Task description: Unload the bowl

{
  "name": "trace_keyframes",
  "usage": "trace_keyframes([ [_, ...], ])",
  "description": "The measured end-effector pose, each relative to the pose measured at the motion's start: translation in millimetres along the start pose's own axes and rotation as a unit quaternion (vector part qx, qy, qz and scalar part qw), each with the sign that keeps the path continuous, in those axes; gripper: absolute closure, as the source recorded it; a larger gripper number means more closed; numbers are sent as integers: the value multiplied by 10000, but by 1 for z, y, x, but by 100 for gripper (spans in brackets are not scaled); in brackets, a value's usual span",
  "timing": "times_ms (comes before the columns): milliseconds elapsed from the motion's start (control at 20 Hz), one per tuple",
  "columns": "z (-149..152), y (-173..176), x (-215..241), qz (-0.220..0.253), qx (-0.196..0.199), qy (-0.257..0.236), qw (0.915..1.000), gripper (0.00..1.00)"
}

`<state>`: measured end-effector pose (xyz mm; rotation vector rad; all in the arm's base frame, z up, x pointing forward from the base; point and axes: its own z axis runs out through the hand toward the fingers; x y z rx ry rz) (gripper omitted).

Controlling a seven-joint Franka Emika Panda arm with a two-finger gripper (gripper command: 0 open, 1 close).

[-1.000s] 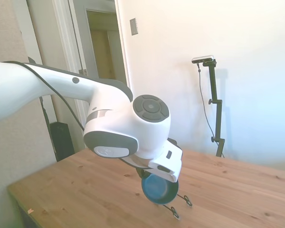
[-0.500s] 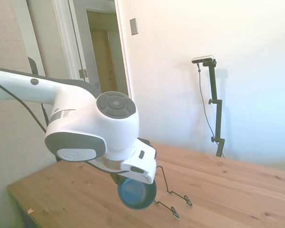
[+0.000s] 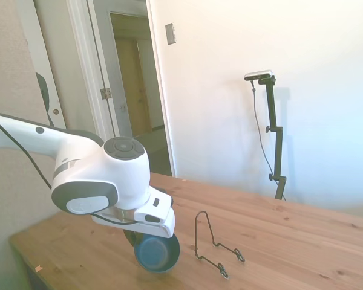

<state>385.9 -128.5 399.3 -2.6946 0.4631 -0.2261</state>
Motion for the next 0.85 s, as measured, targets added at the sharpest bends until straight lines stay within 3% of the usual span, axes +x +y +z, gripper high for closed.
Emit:
trace_keyframes([
  [200,23,-5,5,29,-373,6,9993,100],
  [250,25,-6,6,36,-437,41,9990,0],
  [850,40,-1,2,86,-695,80,9975,0],
])
